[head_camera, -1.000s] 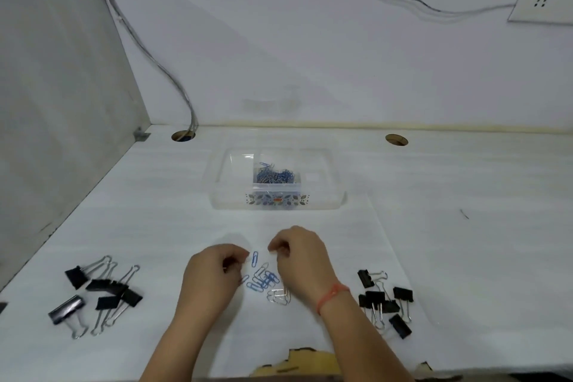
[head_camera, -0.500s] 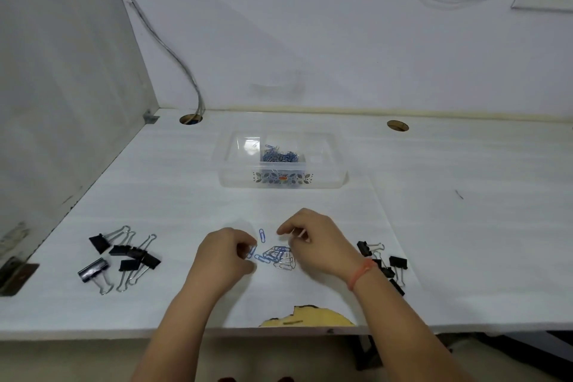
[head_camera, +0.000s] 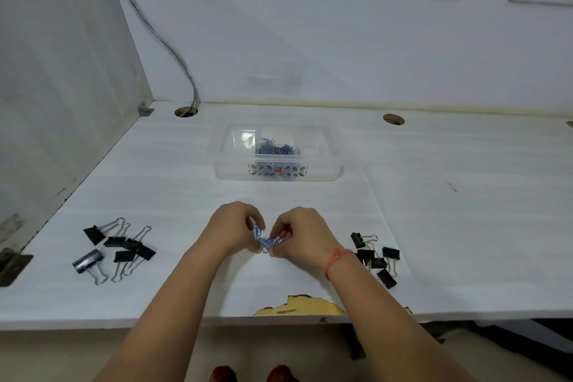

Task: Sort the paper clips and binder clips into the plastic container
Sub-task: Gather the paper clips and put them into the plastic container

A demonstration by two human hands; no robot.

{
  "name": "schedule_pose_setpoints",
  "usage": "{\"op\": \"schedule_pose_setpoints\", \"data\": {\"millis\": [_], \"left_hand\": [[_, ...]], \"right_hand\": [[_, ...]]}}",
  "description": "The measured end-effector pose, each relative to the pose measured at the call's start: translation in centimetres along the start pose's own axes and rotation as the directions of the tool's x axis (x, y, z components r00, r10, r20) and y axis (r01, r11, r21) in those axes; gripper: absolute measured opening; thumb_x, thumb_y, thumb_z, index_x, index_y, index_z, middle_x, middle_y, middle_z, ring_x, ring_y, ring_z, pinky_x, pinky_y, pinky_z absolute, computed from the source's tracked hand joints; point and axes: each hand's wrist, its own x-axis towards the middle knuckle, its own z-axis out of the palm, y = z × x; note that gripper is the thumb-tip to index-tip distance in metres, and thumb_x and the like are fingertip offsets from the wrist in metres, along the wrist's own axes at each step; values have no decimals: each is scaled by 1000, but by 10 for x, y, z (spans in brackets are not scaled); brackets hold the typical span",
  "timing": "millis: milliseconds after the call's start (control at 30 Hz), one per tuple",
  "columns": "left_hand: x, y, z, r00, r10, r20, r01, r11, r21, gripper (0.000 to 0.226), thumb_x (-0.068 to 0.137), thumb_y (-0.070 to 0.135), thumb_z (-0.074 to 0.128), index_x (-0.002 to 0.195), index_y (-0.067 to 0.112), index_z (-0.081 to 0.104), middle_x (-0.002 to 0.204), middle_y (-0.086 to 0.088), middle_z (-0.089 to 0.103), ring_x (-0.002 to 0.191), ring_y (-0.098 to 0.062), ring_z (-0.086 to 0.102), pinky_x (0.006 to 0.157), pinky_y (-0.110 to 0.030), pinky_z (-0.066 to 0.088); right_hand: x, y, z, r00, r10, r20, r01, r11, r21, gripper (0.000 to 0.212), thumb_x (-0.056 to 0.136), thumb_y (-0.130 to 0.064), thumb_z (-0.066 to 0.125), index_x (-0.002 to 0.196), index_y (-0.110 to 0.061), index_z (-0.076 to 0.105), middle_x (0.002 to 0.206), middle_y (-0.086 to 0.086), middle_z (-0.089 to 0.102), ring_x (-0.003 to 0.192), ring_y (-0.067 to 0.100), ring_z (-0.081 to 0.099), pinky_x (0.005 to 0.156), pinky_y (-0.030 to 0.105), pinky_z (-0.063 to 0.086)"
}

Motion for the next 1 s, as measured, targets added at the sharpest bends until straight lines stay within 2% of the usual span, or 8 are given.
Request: {"op": "schedule_pose_setpoints", "data": {"millis": [133, 233, 300, 367, 533, 633, 767, 1000], "left_hand": [[4, -1, 4, 1000, -17, 0, 17, 1000, -7, 22, 53, 7, 82, 65, 21, 71, 73, 0, 65, 74, -21, 65, 65, -28, 50], [3, 0, 6, 1000, -5, -8, 4, 1000, -14, 24, 55, 4, 80, 57, 24, 67, 81, -5, 70, 79, -24, 68, 70, -33, 53], [1, 0, 7, 1000, -4, -11, 4, 1000, -13, 24, 58, 4, 80, 57, 24, 67, 81, -6, 72, 77, -23, 67, 70, -32, 53], [0, -3, 8, 1000, -8, -17, 7, 999, -35, 25, 59, 4, 79, 56, 25, 66, 76, -5, 72, 71, -21, 65, 68, -30, 51], [-2, -7, 8, 1000, 4, -28, -6, 997, -77, 31, 59, 3, 79, 53, 28, 61, 69, -1, 68, 64, -16, 60, 66, -28, 49], [-1, -6, 6, 1000, 15, -21, -17, 996, -92, 33, 57, 1, 78, 56, 28, 59, 64, 4, 63, 61, -14, 57, 64, -26, 46], [0, -7, 6, 1000, -4, 6, 4, 994, -111, 31, 58, -2, 76, 62, 27, 64, 66, 0, 65, 61, -15, 56, 64, -25, 43], [5, -6, 9, 997, -76, 6, 76, 986, -146, 19, 63, 1, 76, 62, 20, 72, 56, 5, 61, 53, -9, 51, 57, -21, 40]], "right_hand": [[3, -4, 0, 1000, 22, 0, -22, 1000, -15, 16, 69, -15, 77, 84, -10, 75, 87, 5, 74, 70, 12, 56, 57, 17, 38], [3, -5, 2, 999, 29, 18, -29, 999, -41, 13, 72, -14, 74, 84, -9, 74, 83, 5, 70, 73, 13, 55, 55, 18, 36], [2, -6, 3, 999, 29, 28, -27, 997, -75, 12, 76, -14, 71, 87, -9, 72, 84, 4, 67, 76, 14, 54, 57, 19, 36], [2, -7, 4, 999, 19, 37, -15, 993, -116, 14, 80, -14, 67, 92, -8, 71, 97, 8, 69, 80, 17, 54, 67, 24, 38], [-5, -9, 10, 999, -34, 2, 33, 969, -244, 19, 90, -12, 54, 105, -5, 64, 110, 15, 61, 101, 31, 57, 79, 34, 42], [-10, -9, 15, 996, -81, -24, 70, 951, -303, 21, 93, -8, 46, 109, -3, 57, 113, 17, 56, 104, 32, 52, 78, 34, 38], [-12, -9, 18, 993, -118, -27, 101, 934, -342, 20, 94, -6, 44, 112, -3, 53, 115, 17, 55, 105, 32, 52, 72, 28, 28], [-13, -2, 16, 990, -134, -33, 122, 962, -243, 20, 94, -10, 46, 109, -4, 57, 109, 15, 61, 99, 31, 56, 74, 31, 37]]}}
